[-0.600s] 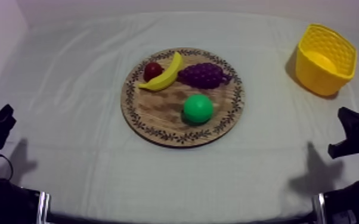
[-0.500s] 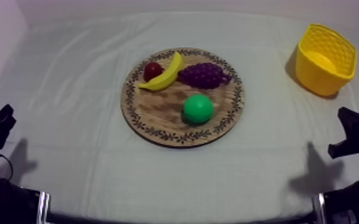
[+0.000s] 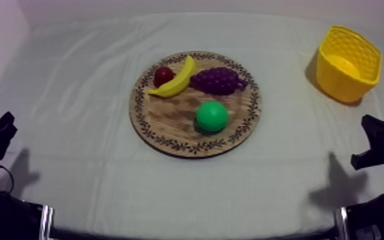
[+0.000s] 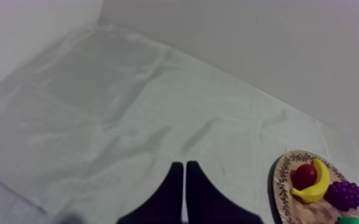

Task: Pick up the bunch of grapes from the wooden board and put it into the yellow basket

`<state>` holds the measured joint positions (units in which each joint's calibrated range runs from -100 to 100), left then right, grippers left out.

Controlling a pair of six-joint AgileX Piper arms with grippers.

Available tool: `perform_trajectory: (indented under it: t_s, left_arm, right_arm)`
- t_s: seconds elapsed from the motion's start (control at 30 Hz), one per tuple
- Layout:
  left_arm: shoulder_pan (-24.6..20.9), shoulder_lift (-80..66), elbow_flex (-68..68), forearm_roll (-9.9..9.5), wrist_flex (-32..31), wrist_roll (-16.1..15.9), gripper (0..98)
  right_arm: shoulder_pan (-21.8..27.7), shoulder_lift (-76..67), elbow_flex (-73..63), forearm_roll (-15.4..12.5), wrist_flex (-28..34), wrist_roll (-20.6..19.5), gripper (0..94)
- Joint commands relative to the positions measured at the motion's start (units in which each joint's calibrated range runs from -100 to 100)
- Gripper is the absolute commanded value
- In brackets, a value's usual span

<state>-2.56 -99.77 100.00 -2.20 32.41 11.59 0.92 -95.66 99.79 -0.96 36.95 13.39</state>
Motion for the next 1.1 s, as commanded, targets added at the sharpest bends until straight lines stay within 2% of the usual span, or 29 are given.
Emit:
perform_trajectory:
  t_s: [0.0, 0.33, 0.53, 0.7, 0.97, 1.07]
  left_arm:
    - [-0.01, 0.03, 0.00, -0.02, 0.01, 0.01, 0.1]
    - [-0.01, 0.03, 0.00, -0.02, 0.01, 0.01, 0.1]
    - [-0.01, 0.03, 0.00, -0.02, 0.01, 0.01, 0.1]
    - [-0.01, 0.03, 0.00, -0.02, 0.01, 0.01, 0.1]
    - [-0.01, 0.03, 0.00, -0.02, 0.01, 0.00, 0.1]
    - [-0.01, 0.03, 0.00, -0.02, 0.01, 0.01, 0.1]
  right_arm:
    - [0.00, -0.02, -0.01, 0.01, -0.01, 0.01, 0.3]
    - [-0.25, -0.02, -0.02, -0.19, 0.40, -0.31, 0.7]
    - [-0.83, 3.54, -2.32, -1.13, -3.20, -1.13, 0.7]
    - [-0.67, 11.95, -13.02, -3.60, -2.89, 0.35, 0.8]
    - [-1.80, 28.18, -36.61, -6.13, 3.17, 1.74, 0.7]
    - [-1.98, 34.55, -44.90, -8.18, 6.58, 3.83, 0.7]
